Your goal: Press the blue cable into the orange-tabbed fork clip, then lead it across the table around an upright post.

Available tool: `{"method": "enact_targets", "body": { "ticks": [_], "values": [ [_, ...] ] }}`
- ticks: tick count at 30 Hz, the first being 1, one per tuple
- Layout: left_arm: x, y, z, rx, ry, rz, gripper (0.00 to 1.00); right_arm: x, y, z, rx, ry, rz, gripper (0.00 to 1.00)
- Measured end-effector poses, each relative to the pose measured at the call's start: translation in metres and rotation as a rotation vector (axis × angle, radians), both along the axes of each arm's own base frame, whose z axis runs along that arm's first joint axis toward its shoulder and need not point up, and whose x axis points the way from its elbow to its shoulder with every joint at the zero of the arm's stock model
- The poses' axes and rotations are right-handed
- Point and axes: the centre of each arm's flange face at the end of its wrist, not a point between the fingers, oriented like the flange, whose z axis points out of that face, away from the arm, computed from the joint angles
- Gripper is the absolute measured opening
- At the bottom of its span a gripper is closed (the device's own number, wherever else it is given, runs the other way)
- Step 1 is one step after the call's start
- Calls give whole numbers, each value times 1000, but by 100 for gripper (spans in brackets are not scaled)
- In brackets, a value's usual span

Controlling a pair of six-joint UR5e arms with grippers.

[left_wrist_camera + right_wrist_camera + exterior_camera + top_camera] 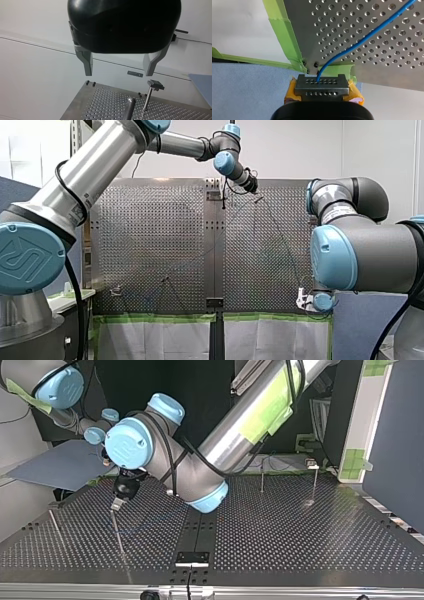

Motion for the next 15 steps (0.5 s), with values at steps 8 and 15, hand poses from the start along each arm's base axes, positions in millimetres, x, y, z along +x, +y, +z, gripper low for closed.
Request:
{"method": "enact_targets", "body": {
  "ticks": [8, 15],
  "values": [
    [2, 5, -1, 9, 15, 19, 100, -1, 0, 0, 1, 0, -1, 0],
    [1, 6, -2, 16, 20, 50, 100, -4, -1, 0, 2, -1, -3, 0]
  ]
}}
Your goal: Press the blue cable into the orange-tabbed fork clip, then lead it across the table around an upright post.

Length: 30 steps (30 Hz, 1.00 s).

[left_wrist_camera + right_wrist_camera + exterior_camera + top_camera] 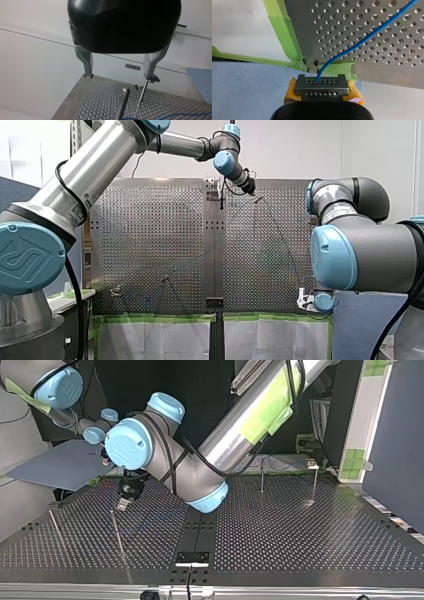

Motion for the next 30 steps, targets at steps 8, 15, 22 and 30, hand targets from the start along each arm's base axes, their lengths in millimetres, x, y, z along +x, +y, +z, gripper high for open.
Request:
{"method": "enact_targets", "body": {
  "ticks": [8, 15, 22, 30],
  "values": [
    [-1, 2, -1, 13, 6, 28, 100, 1, 1, -1, 8, 0, 2, 0],
    [-3, 10, -4, 57, 29, 81, 100, 3, 2, -1, 10, 0, 4, 0],
    [-1, 16, -5, 72, 26, 138, 100, 3, 2, -1, 11, 0, 5, 0],
    [0, 18, -4, 78, 21, 169, 100, 3, 2, -1, 10, 0, 5, 0]
  ]
}}
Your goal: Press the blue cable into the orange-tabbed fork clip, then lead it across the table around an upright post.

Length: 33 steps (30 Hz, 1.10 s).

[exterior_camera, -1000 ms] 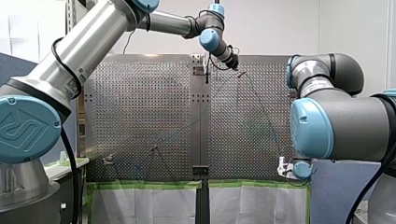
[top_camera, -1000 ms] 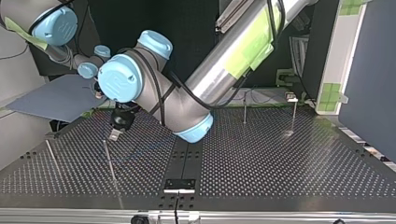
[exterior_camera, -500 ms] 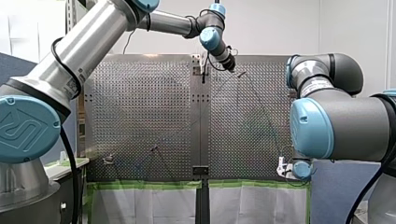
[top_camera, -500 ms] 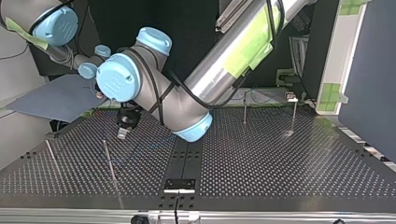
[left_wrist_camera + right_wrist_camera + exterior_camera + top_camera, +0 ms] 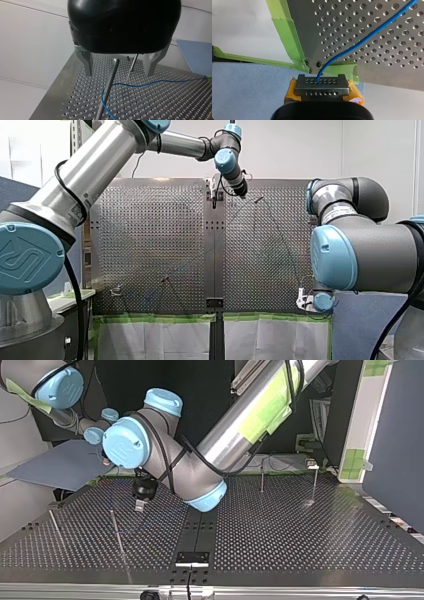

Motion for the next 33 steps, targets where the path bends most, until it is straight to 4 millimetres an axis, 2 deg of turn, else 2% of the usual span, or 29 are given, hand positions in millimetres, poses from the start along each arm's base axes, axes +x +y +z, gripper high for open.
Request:
{"method": "enact_targets", "body": {
  "ticks": [33],
  "values": [
    [1, 4, 0, 7, -4, 43, 100, 0, 0, 0, 0, 0, 0, 0]
  ]
}}
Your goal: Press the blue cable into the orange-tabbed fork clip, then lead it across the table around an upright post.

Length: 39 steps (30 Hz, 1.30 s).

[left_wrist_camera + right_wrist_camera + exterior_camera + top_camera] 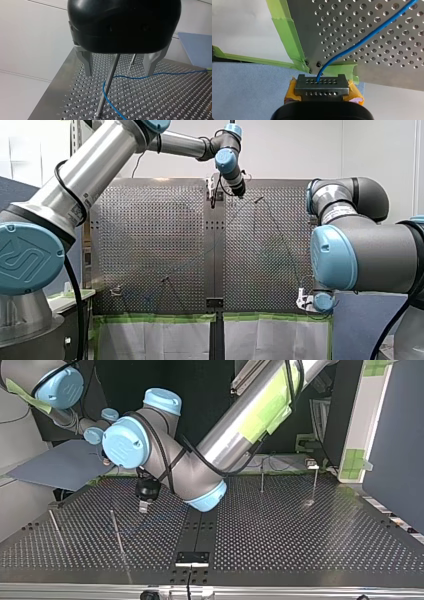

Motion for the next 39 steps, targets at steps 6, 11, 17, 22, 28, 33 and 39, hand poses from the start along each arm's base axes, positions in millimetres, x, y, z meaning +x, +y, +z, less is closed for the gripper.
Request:
{"method": "enact_targets", "body": {
  "ticks": [6, 11, 17, 22, 28, 33, 39],
  "values": [
    [0, 0, 0, 1, 0, 0, 100, 0, 0, 0, 0, 0, 0, 0],
    [0, 0, 0, 1, 1, 0, 100, 0, 0, 0, 0, 1, 1, 0],
    [0, 0, 0, 0, 1, 1, 100, 0, 0, 0, 0, 2, 2, 0],
    [0, 0, 0, -1, 2, 1, 100, 0, 0, 0, 0, 3, 2, 0],
    [-1, 0, 0, 1, 4, 1, 100, 1, 0, 0, 0, 3, 2, 0],
    [-8, 4, 1, 15, 6, 11, 100, 1, 0, 0, 0, 4, 2, 0],
    [-14, 16, 14, -12, -22, 17, 100, 1, 0, 0, 0, 4, 2, 0]
  ]
}}
